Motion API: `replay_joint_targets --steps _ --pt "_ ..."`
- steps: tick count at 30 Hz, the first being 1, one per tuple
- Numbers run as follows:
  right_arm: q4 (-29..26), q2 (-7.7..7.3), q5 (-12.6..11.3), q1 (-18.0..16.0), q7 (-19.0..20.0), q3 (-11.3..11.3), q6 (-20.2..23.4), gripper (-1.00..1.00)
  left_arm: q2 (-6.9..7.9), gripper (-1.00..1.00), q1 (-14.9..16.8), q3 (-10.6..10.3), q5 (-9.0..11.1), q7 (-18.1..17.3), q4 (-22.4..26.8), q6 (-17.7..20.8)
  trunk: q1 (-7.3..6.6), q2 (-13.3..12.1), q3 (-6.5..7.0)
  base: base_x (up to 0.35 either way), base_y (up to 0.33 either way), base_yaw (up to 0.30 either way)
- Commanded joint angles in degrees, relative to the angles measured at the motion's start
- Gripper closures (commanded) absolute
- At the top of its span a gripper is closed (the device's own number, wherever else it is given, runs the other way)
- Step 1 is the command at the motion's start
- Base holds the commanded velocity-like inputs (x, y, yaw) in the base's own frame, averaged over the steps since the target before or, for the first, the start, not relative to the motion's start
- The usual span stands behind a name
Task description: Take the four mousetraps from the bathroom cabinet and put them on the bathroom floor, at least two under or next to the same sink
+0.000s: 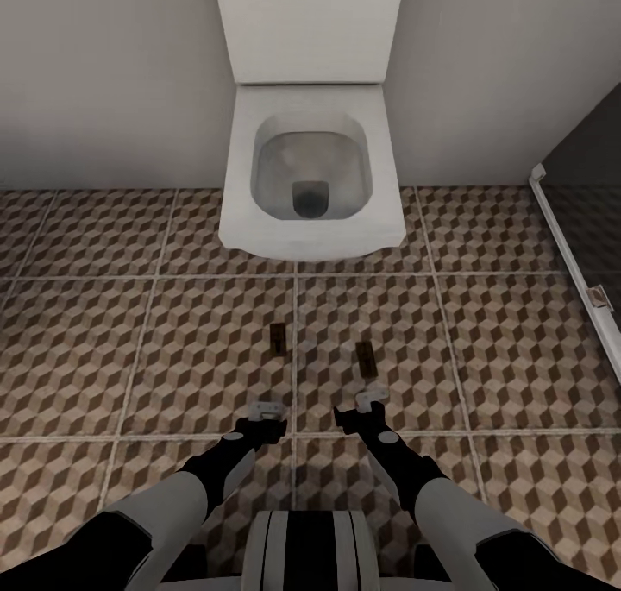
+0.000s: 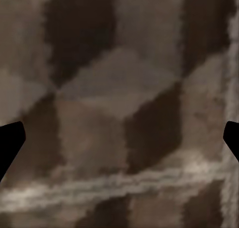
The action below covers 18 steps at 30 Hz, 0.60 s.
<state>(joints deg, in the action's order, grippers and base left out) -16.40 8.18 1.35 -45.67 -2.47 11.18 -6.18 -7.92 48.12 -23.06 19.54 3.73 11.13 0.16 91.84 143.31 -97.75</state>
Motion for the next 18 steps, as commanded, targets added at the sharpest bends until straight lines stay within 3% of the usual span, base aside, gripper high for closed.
replay_joint_targets --steps 1,11,18 --pt "0.1 -0.01 0.1 0.0 -0.3 0.2 -0.1 -1.0 0.02 -1.0 0.0 -0.5 0.5 0.3 0.0 0.0 -0.01 0.0 -0.02 -0.002 0.0 0.0" --pt "0.1 -0.01 0.1 0.0 -0.3 0.2 -0.1 -1.0 0.01 -1.0 0.0 -0.5 0.5 0.3 0.0 0.0 -0.01 0.0 -0.02 0.0 0.0 0.0" --pt "0.1 -0.01 0.1 0.0 -0.3 0.2 -0.1 -1.0 0.01 -1.0 0.0 -0.5 0.5 0.3 0.0 0.0 -0.38 -0.5 1.49 0.0 0.0 0.0"
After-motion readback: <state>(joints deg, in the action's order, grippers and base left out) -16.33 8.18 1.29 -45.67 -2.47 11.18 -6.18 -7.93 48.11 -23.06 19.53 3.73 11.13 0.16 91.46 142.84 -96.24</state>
